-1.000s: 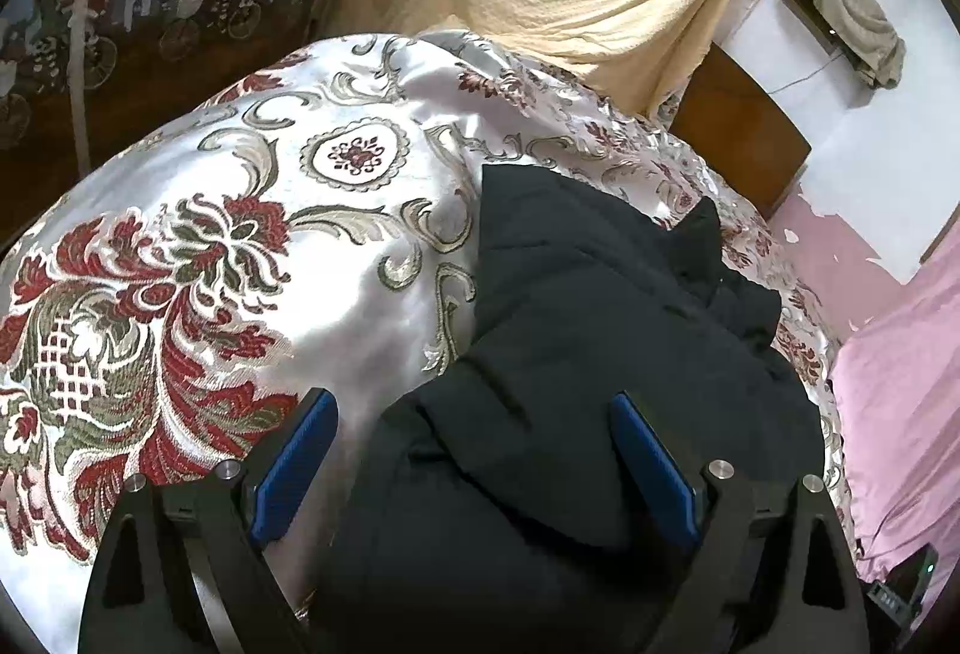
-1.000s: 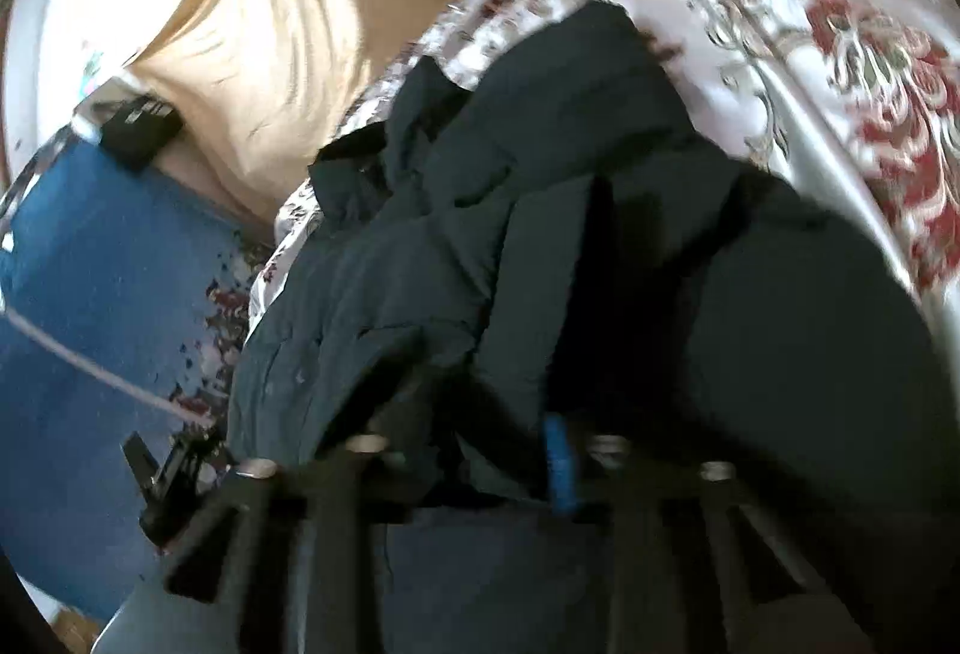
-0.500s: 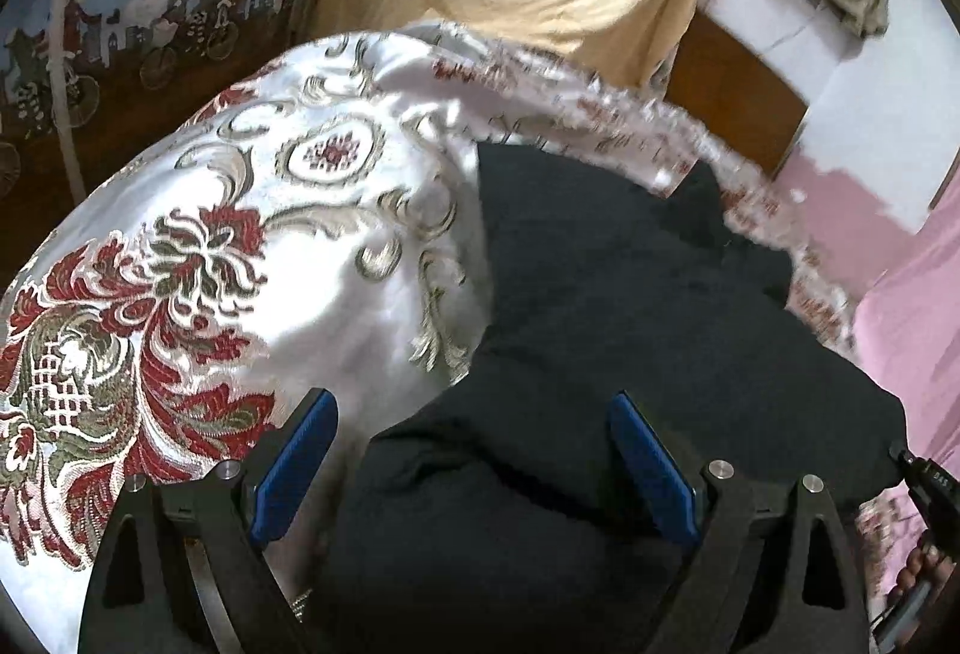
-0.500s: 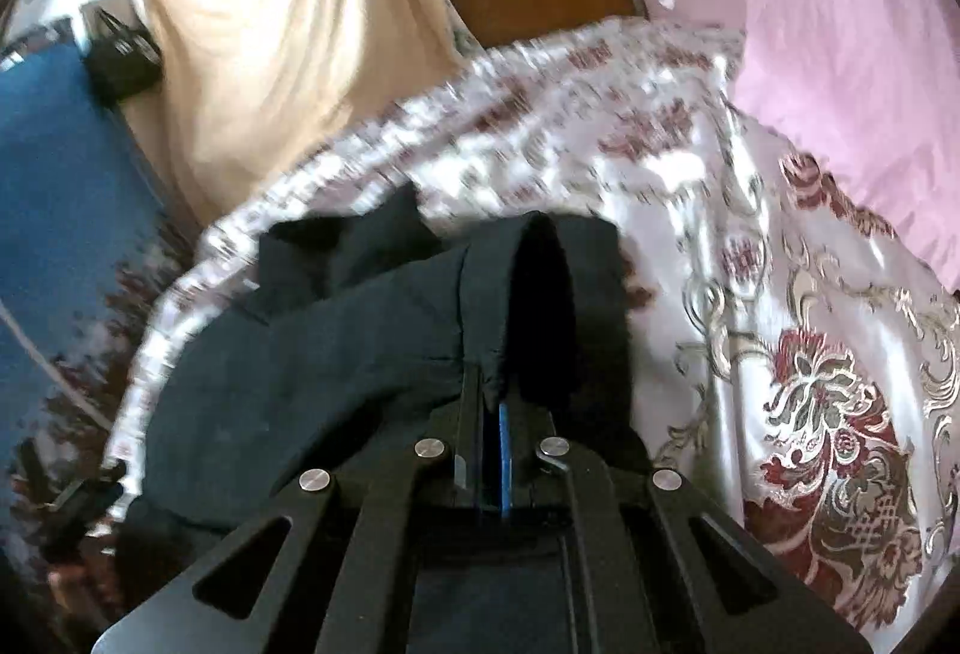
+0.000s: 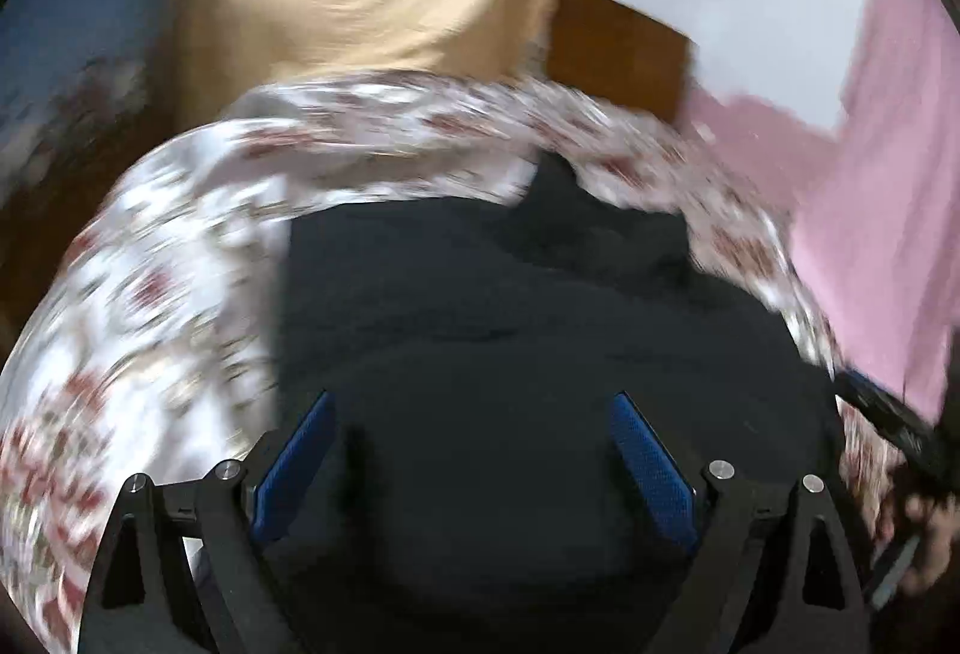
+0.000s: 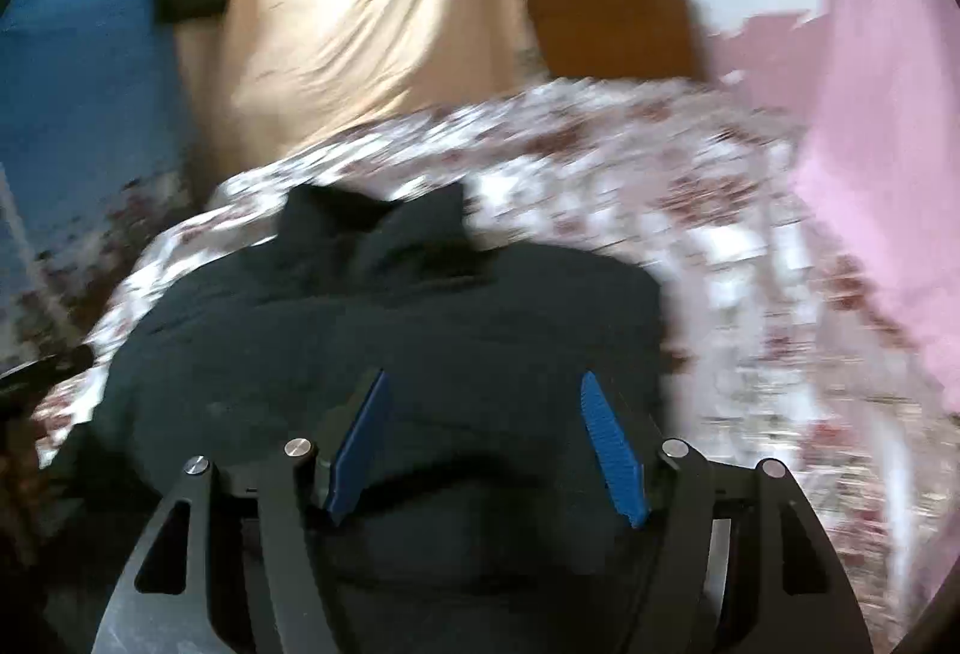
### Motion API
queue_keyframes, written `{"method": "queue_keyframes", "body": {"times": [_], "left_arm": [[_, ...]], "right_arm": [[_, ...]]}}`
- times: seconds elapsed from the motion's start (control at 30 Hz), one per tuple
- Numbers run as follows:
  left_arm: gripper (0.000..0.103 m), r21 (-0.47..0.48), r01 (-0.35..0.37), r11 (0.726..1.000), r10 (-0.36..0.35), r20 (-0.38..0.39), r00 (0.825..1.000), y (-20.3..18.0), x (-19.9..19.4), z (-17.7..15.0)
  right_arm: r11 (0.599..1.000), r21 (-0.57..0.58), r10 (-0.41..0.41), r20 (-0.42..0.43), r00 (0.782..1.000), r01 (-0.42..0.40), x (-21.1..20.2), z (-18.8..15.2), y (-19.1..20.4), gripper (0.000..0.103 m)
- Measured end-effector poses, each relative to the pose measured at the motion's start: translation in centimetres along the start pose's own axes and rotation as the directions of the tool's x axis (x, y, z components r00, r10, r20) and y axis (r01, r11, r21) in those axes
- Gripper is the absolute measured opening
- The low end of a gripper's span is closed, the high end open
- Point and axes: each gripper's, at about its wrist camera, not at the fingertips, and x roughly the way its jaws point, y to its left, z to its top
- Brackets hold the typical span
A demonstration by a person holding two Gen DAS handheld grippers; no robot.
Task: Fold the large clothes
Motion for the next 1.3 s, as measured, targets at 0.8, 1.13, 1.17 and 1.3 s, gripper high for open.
{"method": "queue_keyframes", "body": {"times": [0.8,1.13,1.17,1.3], "left_arm": [[0.103,0.168,-0.133,0.977,0.147,-0.080,0.986,-2.0,7.8,-3.1],[0.103,0.072,-0.028,0.997,0.037,-0.122,0.992,-0.4,3.7,-0.7],[0.103,0.064,-0.012,0.998,0.020,-0.127,0.992,-0.2,3.1,0.2],[0.103,0.043,-0.013,0.999,0.020,-0.183,0.983,0.3,3.4,5.0]], "right_arm": [[0.995,0.015,0.098,-0.179,0.979,-0.097,10.2,-4.6,0.6,0.062],[0.994,0.040,0.111,-0.196,0.974,-0.105,7.2,-2.8,0.6,0.070],[0.993,0.038,0.115,-0.185,0.976,-0.110,6.3,-2.1,0.6,0.074],[0.990,0.080,0.129,-0.152,0.980,-0.118,5.0,2.1,0.2,0.089]]}}
